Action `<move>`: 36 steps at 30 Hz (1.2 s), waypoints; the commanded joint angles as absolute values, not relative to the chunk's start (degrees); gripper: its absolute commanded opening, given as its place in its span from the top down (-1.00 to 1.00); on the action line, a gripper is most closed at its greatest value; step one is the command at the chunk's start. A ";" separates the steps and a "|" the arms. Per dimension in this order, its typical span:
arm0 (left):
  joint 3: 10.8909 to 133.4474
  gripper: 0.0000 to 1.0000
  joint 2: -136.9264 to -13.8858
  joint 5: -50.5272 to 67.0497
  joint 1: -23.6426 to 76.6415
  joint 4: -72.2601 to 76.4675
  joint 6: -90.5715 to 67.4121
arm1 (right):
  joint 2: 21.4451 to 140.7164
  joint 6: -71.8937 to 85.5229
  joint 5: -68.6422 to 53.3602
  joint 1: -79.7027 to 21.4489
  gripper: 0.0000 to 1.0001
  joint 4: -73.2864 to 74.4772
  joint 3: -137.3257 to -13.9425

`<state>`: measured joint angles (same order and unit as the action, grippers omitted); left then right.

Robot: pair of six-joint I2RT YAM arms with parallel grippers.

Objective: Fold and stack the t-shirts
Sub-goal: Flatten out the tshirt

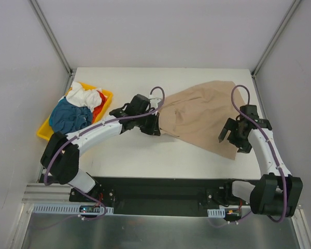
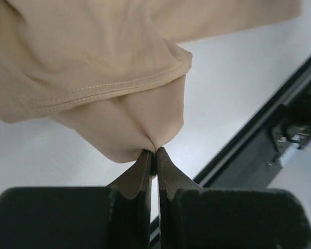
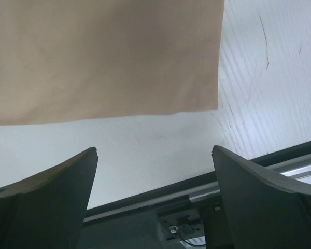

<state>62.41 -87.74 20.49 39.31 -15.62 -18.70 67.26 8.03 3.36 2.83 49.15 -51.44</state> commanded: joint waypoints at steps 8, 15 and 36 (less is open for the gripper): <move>59.61 1.00 -77.88 37.96 29.90 0.25 -42.51 | 63.89 10.55 -12.37 17.39 -0.93 50.10 -43.16; 45.89 1.00 -72.87 39.73 22.07 16.78 -55.89 | 69.52 10.46 -11.08 21.35 -0.93 45.88 -40.87; 42.45 1.00 -67.06 32.26 20.21 11.60 -46.94 | 79.71 14.24 3.69 22.06 -0.80 42.10 -43.32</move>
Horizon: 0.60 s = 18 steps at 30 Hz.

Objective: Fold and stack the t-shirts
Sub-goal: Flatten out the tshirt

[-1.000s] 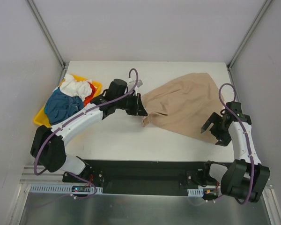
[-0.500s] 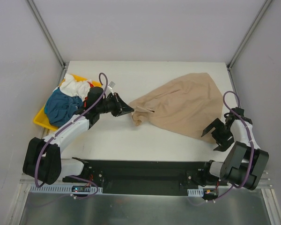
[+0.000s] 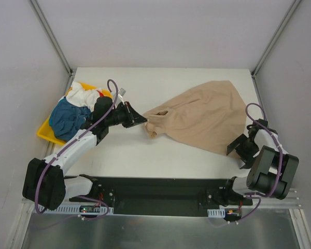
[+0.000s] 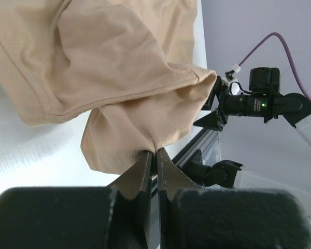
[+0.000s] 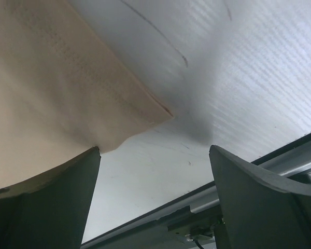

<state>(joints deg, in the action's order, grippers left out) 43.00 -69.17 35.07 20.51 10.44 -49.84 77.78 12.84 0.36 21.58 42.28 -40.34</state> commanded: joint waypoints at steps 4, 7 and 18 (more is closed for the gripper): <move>43.85 1.00 -67.41 31.11 20.21 10.72 -45.88 | 82.44 14.85 1.24 22.06 -0.69 41.40 -44.30; 44.73 1.00 -67.94 31.03 20.21 10.02 -45.26 | 83.84 15.21 0.53 22.06 -0.61 39.30 -44.12; 45.53 1.00 -67.59 28.74 19.78 7.65 -45.62 | 89.56 14.42 -6.41 18.03 0.55 34.46 -46.75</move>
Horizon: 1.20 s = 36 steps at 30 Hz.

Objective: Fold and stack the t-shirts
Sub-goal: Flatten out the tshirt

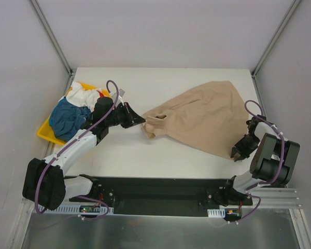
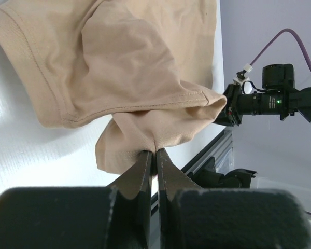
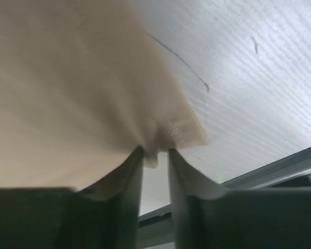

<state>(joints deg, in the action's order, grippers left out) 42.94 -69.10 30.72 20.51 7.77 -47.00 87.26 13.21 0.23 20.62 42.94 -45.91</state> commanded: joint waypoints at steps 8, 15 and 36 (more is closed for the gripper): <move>50.35 1.00 -63.12 23.75 19.51 6.50 -44.82 | 77.63 12.31 -5.80 13.54 0.99 36.91 -58.26; 55.45 1.00 -54.15 15.75 19.42 5.72 -44.03 | 59.01 10.29 -3.79 13.10 0.99 43.92 -72.84; 98.95 1.00 -47.45 9.23 19.42 -2.63 -28.66 | 52.03 3.87 -2.46 13.10 0.99 42.46 -123.49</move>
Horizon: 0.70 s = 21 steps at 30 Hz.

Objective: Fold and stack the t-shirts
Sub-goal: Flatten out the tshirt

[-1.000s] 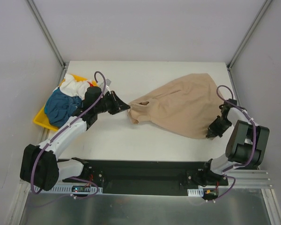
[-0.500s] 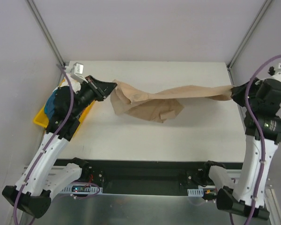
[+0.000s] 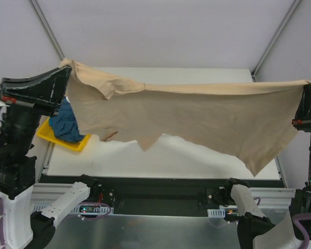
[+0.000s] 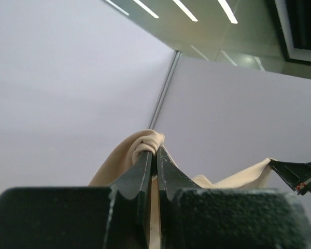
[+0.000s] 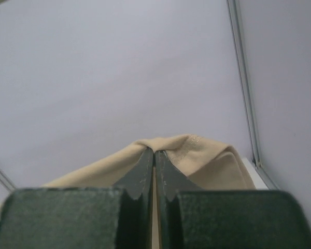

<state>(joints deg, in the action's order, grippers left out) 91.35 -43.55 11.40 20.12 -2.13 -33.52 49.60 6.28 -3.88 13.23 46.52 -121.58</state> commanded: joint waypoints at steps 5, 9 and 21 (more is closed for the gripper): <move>109.76 1.00 -57.73 6.60 19.42 -3.07 -26.28 | 53.96 2.90 2.35 13.10 0.99 39.91 -121.38; 115.13 1.00 -68.09 3.43 19.42 -3.69 -24.44 | 60.18 3.34 2.11 13.10 0.99 39.38 -118.92; 123.45 -0.14 -114.46 -10.81 19.60 -8.14 -14.85 | 86.89 6.41 -6.14 13.62 0.61 28.04 -92.20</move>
